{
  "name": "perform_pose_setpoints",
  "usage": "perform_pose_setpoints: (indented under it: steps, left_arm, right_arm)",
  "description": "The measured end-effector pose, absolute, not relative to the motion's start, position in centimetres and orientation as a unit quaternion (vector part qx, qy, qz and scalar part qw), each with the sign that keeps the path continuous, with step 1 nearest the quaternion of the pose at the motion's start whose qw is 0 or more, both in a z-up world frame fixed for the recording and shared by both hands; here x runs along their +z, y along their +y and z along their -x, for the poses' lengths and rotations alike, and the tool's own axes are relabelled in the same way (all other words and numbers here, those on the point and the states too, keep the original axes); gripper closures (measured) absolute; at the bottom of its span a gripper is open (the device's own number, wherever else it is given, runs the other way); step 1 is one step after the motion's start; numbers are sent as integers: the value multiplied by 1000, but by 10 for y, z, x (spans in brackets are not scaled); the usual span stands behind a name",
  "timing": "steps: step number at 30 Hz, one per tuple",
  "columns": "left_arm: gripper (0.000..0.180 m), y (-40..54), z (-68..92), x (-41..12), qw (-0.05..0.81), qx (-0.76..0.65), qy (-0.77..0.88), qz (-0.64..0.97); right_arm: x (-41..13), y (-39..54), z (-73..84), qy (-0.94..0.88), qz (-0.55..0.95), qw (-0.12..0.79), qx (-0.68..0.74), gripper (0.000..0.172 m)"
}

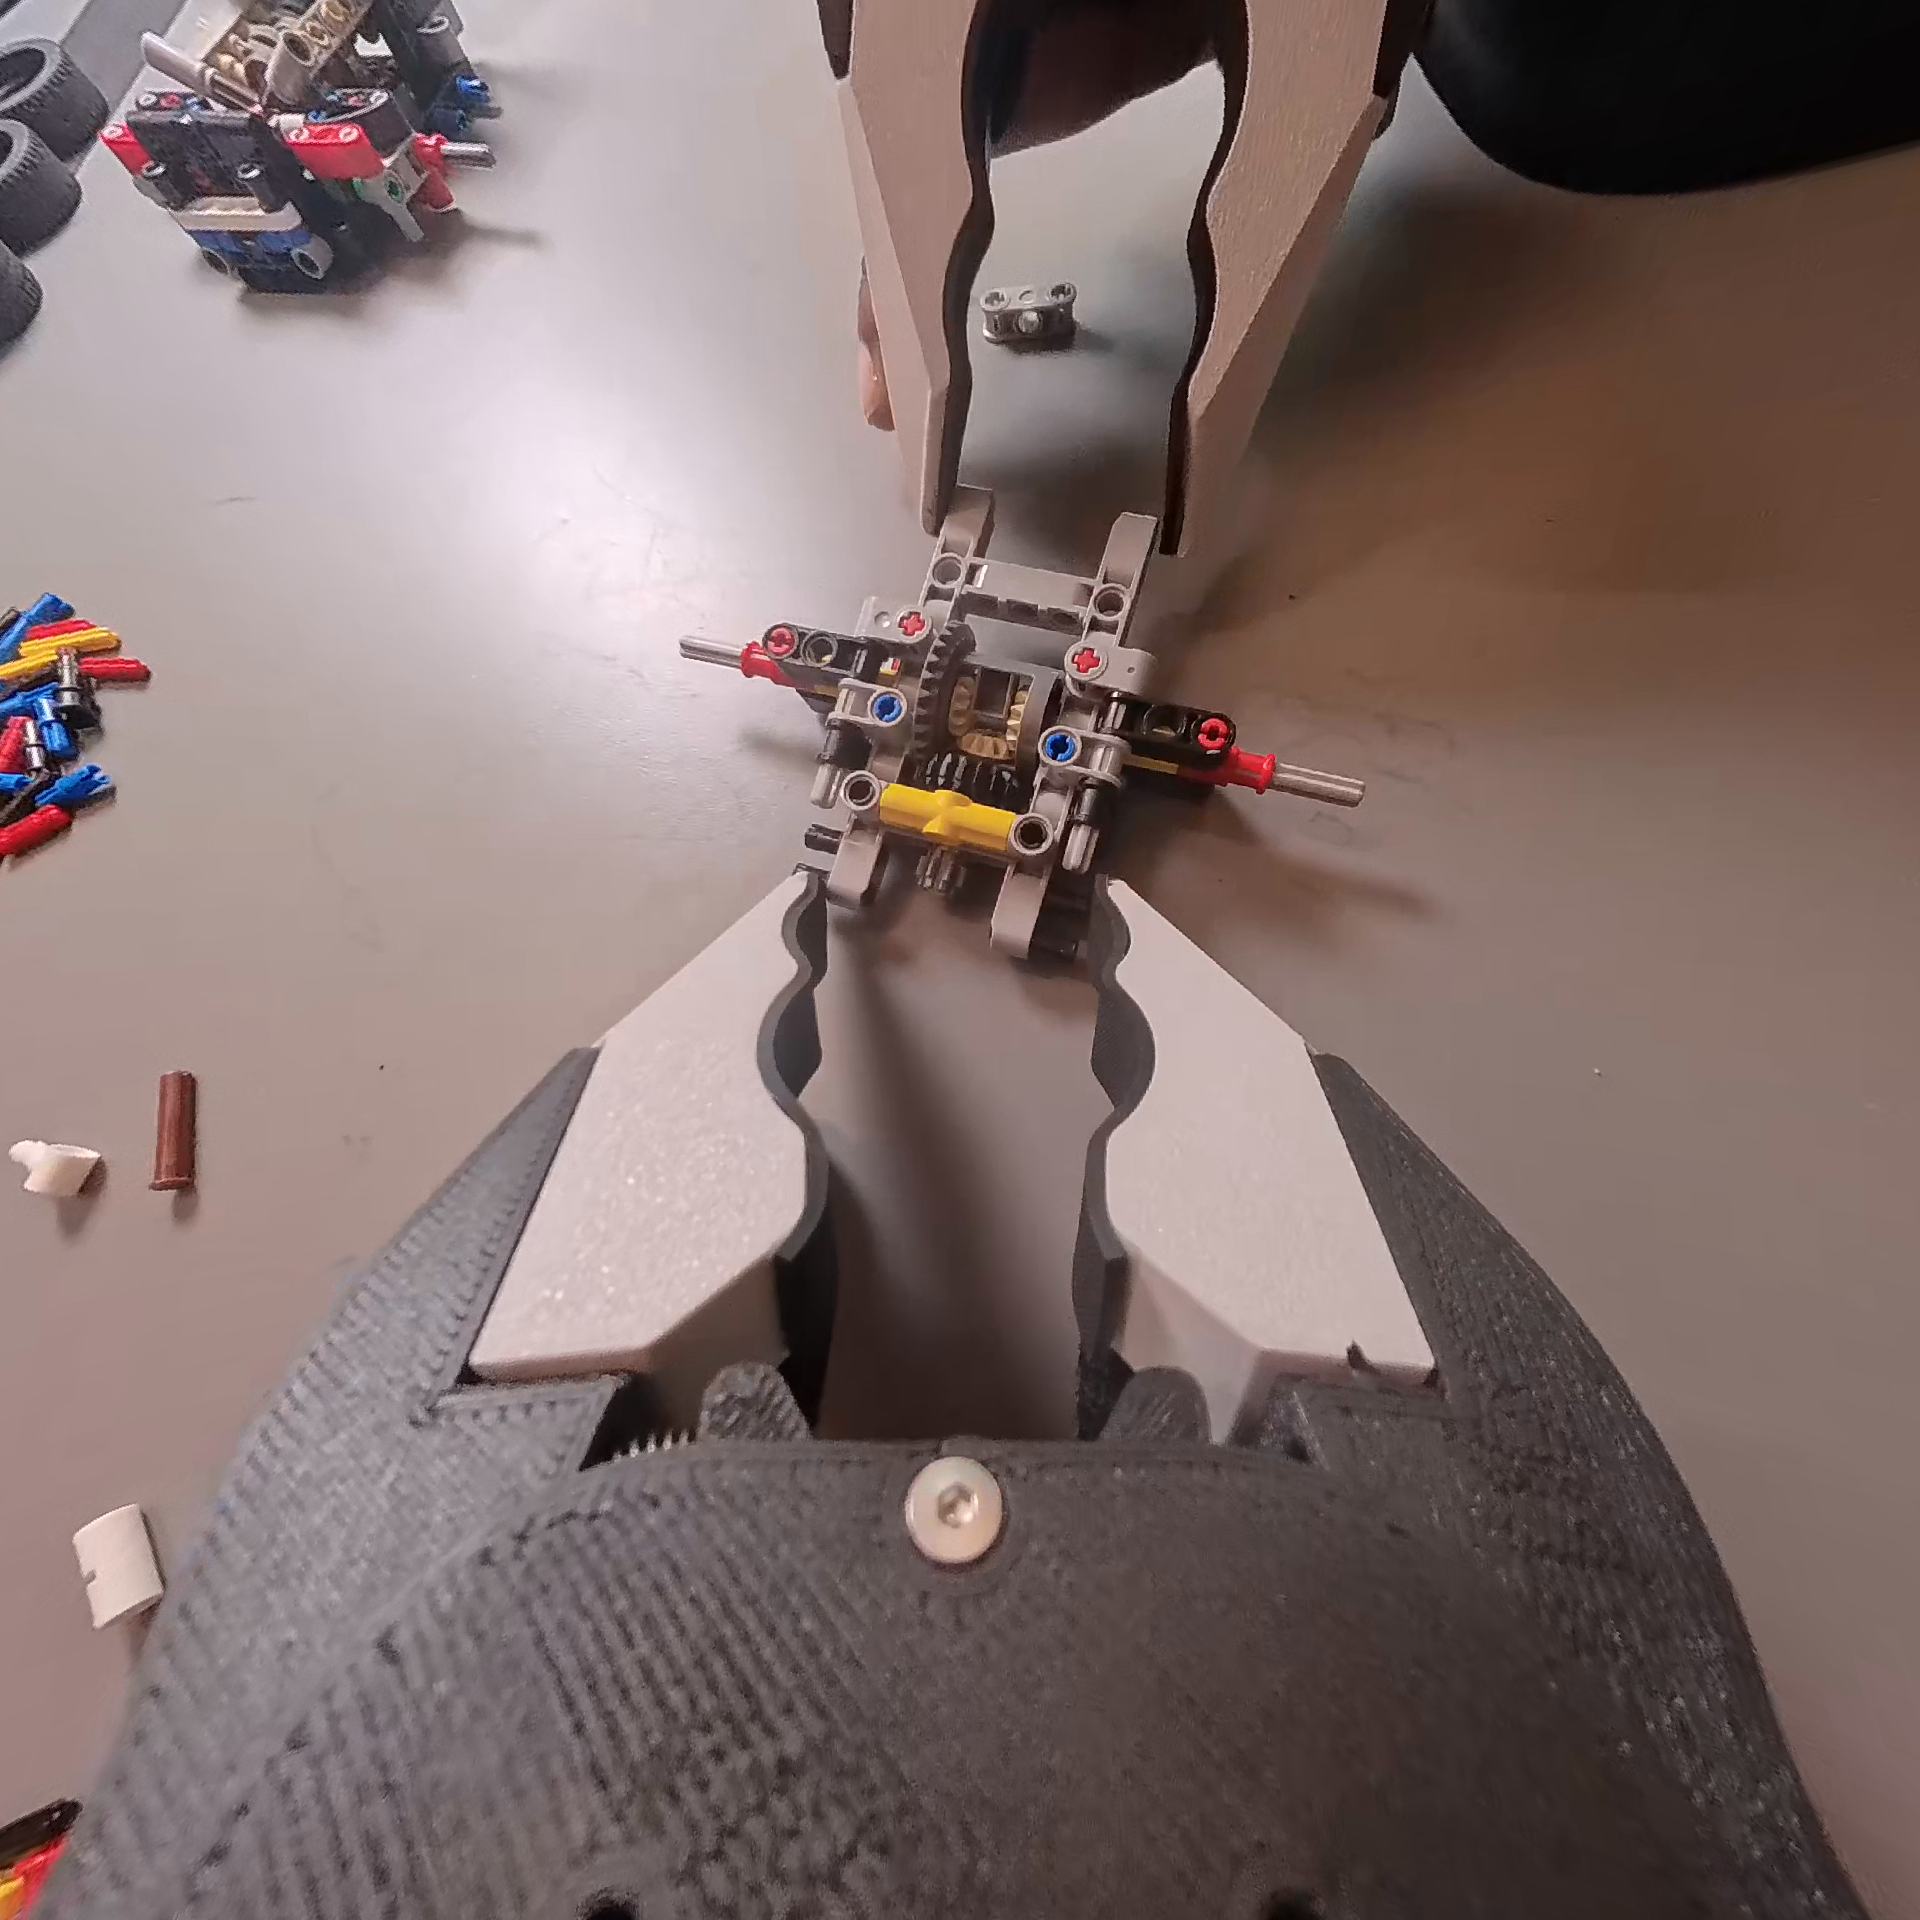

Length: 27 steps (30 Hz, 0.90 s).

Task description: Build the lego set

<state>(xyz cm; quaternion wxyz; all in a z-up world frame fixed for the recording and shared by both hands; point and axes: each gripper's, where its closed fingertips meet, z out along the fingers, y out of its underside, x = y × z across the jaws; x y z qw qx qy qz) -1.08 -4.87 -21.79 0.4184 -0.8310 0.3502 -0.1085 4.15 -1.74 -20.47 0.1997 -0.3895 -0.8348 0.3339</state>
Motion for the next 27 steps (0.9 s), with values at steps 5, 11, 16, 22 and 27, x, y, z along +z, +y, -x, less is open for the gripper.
perform_pose_setpoints:
  steps: [5, 11, 16, 22, 27]
  left_arm:
    - [131, -48, 11, -218, 419, -107, 350, 831]
    - [131, -48, 11, -218, 419, -108, 349, 831]
    - [131, -48, 11, -218, 418, -109, 349, 832]
    - [131, -48, 11, -218, 416, -112, 348, 833]
    - [136, -48, 11, -218, 418, -109, 349, 832]
  right_arm:
    - [-201, -13, -46, -829, 395, 206, 338, 129]
    - [-203, -15, -45, -828, 395, 204, 342, 129]
    - [-204, -16, -42, -827, 396, 211, 339, 132]
    - [-196, -18, -41, -821, 390, 225, 351, 132]
    - [-196, -17, -41, -819, 392, 227, 353, 132]
